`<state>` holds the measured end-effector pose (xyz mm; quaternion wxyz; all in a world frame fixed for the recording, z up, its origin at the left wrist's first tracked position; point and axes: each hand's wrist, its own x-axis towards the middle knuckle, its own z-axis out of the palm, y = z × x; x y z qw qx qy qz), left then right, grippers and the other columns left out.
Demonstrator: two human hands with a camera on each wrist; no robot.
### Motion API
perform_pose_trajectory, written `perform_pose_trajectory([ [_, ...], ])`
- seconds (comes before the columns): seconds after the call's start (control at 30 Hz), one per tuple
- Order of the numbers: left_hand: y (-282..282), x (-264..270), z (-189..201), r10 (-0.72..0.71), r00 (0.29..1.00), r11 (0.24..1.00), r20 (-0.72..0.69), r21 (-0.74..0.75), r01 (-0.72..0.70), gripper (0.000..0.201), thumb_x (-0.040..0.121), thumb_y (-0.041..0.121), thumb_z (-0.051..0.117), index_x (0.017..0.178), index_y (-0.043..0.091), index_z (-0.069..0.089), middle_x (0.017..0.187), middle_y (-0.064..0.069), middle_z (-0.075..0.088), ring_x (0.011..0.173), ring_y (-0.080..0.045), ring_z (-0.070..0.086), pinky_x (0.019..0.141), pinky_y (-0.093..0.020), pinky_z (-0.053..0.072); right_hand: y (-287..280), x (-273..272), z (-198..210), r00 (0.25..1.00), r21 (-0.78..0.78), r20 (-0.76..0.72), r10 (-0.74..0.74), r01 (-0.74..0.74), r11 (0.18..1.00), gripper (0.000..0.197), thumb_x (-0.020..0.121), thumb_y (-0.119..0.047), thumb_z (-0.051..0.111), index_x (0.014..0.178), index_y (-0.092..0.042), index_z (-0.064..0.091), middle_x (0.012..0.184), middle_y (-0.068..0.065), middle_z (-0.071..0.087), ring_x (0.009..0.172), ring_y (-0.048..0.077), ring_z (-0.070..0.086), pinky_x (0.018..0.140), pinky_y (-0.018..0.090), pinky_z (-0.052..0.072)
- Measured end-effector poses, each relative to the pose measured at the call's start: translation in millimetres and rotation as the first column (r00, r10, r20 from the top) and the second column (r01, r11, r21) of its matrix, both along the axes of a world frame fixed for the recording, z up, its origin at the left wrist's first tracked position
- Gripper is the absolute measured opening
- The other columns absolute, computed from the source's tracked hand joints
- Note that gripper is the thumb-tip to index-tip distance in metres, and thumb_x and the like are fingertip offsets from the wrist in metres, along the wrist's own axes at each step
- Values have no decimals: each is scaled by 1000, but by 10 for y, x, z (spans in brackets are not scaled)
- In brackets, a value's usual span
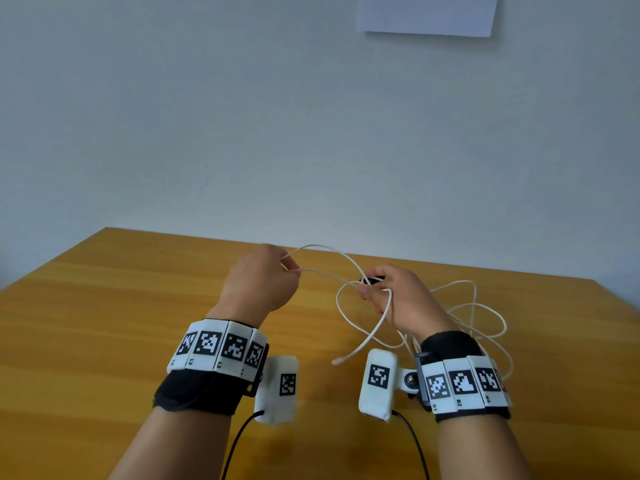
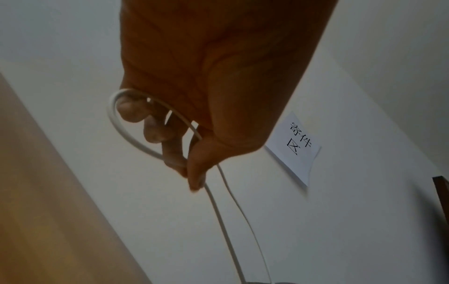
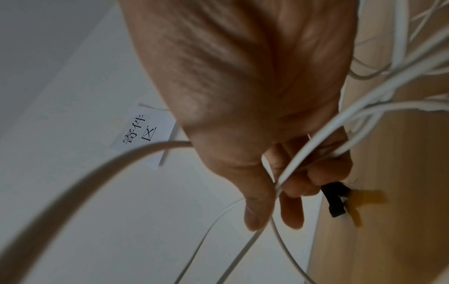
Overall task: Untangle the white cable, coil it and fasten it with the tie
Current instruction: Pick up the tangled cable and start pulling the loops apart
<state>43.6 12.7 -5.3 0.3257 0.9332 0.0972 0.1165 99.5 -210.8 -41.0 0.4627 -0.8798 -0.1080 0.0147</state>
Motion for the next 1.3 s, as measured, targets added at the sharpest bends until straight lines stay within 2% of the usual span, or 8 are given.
perform_pose_trajectory([
  [0.23, 11, 23, 47, 102, 993, 965, 66, -249, -82, 22, 101, 20, 40, 96, 7, 58, 76, -2, 56, 65, -21, 50, 56, -33, 38, 19, -57, 49, 999, 66, -15, 32, -31, 997, 35, 97, -35, 69, 130, -23, 62, 102, 1, 78, 65, 8, 56, 69, 29, 47],
  [0.37, 0, 35, 68, 167, 976, 885, 137, -458, -88, 21, 102, 19, 38, 112, 7, 52, 99, -9, 66, 92, -33, 69, 81, -52, 60, 21, -79, 66, 999, 100, -30, 42, -39, 994, 28, 99, -27, 69, 126, -27, 62, 93, -1, 77, 62, 14, 51, 64, 29, 46],
  [0.6, -119, -64, 246, 134, 972, 404, 194, -906, 125, 29, 105, 1, 27, 101, -2, 56, 104, -24, 73, 98, -32, 76, 87, -50, 62, 21, -109, 93, 996, 129, -78, 44, -34, 991, 31, 97, -27, 71, 126, -21, 63, 85, -2, 75, 54, 10, 50, 57, 25, 48],
  [0.67, -108, -61, 247, 126, 967, 354, 221, -921, 164, 27, 106, 1, 27, 106, -9, 52, 99, -28, 70, 91, -37, 76, 83, -50, 63, 26, -120, 109, 995, 129, -91, 49, -37, 991, 33, 97, -26, 71, 128, -19, 63, 86, 0, 75, 54, 10, 51, 53, 21, 48],
  [0.8, -80, 2, 165, 152, 954, 568, 258, -812, 129, 31, 107, 6, 27, 122, -15, 43, 92, -29, 63, 71, -33, 76, 61, -39, 64, 7, -133, 134, 994, 108, -91, 53, -43, 993, 33, 96, -21, 73, 128, -19, 65, 88, 2, 76, 58, 12, 54, 54, 20, 50],
  [0.97, -97, 10, 95, 123, 939, 786, 321, -609, 105, 10, 108, 15, 29, 106, 11, 38, 83, -11, 55, 57, -21, 57, 57, -40, 55, -9, -137, 125, 996, 167, -87, 29, -14, 986, 32, 95, -20, 75, 125, -16, 66, 83, 2, 75, 57, 12, 56, 55, 21, 53],
  [1.2, -96, -28, 43, -129, 987, 974, 98, -174, 144, 41, 87, 50, 75, 106, 21, 53, 84, 5, 62, 68, -11, 59, 50, -22, 40, -5, -83, 92, 996, 192, -76, -38, 52, 980, 35, 93, -19, 76, 125, -12, 64, 86, 7, 77, 51, 8, 58, 53, 21, 53],
  [1.3, -53, -30, -27, -263, 964, 965, -36, 12, 264, 55, 64, 54, 91, 103, 24, 66, 94, 11, 73, 91, -2, 69, 66, -17, 52, -26, -64, 76, 996, 139, -3, -95, 94, 986, 31, 94, -24, 76, 120, -14, 62, 82, 4, 75, 54, 8, 60, 62, 28, 55],
])
